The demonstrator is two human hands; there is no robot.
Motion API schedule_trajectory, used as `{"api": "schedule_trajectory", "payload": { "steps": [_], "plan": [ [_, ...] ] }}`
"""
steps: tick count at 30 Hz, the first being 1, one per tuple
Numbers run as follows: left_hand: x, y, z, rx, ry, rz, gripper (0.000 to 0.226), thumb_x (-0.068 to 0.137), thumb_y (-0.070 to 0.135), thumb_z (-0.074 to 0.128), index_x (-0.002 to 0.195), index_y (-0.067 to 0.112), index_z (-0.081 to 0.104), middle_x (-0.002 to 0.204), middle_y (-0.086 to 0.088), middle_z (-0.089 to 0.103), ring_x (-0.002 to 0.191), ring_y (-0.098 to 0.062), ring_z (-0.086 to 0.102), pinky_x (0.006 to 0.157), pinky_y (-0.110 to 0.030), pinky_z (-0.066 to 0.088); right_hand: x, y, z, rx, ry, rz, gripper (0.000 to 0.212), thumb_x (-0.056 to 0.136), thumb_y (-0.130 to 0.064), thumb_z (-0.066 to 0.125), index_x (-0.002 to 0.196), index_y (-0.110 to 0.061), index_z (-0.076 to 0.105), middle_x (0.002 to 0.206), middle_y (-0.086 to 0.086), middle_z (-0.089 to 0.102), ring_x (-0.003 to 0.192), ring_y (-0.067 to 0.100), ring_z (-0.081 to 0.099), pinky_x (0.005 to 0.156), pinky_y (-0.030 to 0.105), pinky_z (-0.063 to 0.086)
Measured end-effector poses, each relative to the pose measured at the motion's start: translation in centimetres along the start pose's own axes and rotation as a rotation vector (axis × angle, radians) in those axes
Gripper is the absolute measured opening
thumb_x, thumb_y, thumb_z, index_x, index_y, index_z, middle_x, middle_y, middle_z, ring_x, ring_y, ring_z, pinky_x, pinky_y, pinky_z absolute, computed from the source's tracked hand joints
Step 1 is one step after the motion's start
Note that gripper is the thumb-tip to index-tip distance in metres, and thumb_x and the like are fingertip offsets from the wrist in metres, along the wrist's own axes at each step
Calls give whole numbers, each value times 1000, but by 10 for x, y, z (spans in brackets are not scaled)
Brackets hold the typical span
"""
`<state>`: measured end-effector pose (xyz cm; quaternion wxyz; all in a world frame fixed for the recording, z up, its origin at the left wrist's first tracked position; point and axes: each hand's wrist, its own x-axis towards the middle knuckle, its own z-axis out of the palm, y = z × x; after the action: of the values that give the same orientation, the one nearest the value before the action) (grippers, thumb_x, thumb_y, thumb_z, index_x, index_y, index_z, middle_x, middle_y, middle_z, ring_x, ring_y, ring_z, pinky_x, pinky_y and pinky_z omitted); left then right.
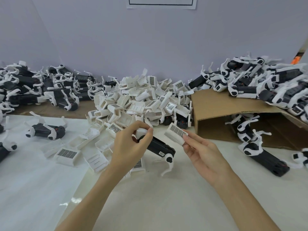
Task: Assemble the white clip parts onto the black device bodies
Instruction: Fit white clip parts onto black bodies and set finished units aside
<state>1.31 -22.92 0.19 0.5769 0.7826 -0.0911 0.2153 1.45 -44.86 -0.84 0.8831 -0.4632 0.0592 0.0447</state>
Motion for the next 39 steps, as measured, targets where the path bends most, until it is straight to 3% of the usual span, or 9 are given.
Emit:
{"api": "schedule_trajectory", "payload": {
  "steps": [5,12,17,21,23,29,32,35,39],
  "plan": [
    [-2,-3,4,34,-36,29,12,92,37,65,91,28,73,80,4,70,76,-29,64,69,-52,54,-1,2,-3,2,-62,99,26,86,-5,73,111,0,79,114,16,77,80,12,72,71,20,60],
    [-2,-3,5,44,-61,42,13,94,41,63,94,32,71,81,4,71,75,-29,63,68,-51,52,-8,20,6,-986,78,-393,16,103,-23,64,108,-25,79,109,-7,72,93,0,68,76,16,51],
    [-1,-4,4,51,-98,31,16,97,46,60,97,34,70,84,10,73,76,-22,65,72,-52,55,-15,23,14,-1001,-139,-542,33,110,-16,49,129,-32,71,117,-21,74,109,3,69,86,18,54],
    [-2,-6,4,110,-134,68,24,103,52,52,101,33,66,79,23,69,73,-8,62,69,-34,49,-14,26,13,-1014,-168,-543,32,109,-28,53,136,-36,67,127,-29,68,122,-1,62,94,15,50],
    [-3,-7,4,132,-150,79,37,104,60,40,107,32,65,76,17,66,73,-7,59,71,-27,43,-13,28,12,-1040,-185,-555,35,105,-34,59,140,-36,64,127,-30,66,123,-2,60,96,16,50],
    [-4,-3,1,81,-192,58,43,108,57,25,119,37,62,112,11,68,113,-11,62,98,-31,46,-15,35,13,-1264,-224,-693,58,98,-30,73,152,-26,53,139,-19,57,131,3,51,111,20,40],
    [-3,-2,-4,72,-325,31,33,104,61,35,127,45,53,121,14,61,112,-9,61,94,-31,46,-18,43,15,-1467,-158,-824,69,92,-29,80,153,-22,50,141,-10,58,125,7,49,108,26,41],
    [3,-4,-16,310,-496,258,47,97,50,66,140,46,49,142,14,38,120,-8,58,99,-28,48,-17,43,15,-1354,-115,-780,61,92,-22,79,144,-30,49,135,-16,62,122,13,55,101,33,49],
    [5,-6,-13,345,-443,380,49,92,33,81,134,40,58,140,11,35,112,-11,58,93,-30,52,-15,29,10,-1214,-137,-797,54,87,-16,84,133,-27,58,124,-17,64,118,12,61,96,36,54]
  ]
}}
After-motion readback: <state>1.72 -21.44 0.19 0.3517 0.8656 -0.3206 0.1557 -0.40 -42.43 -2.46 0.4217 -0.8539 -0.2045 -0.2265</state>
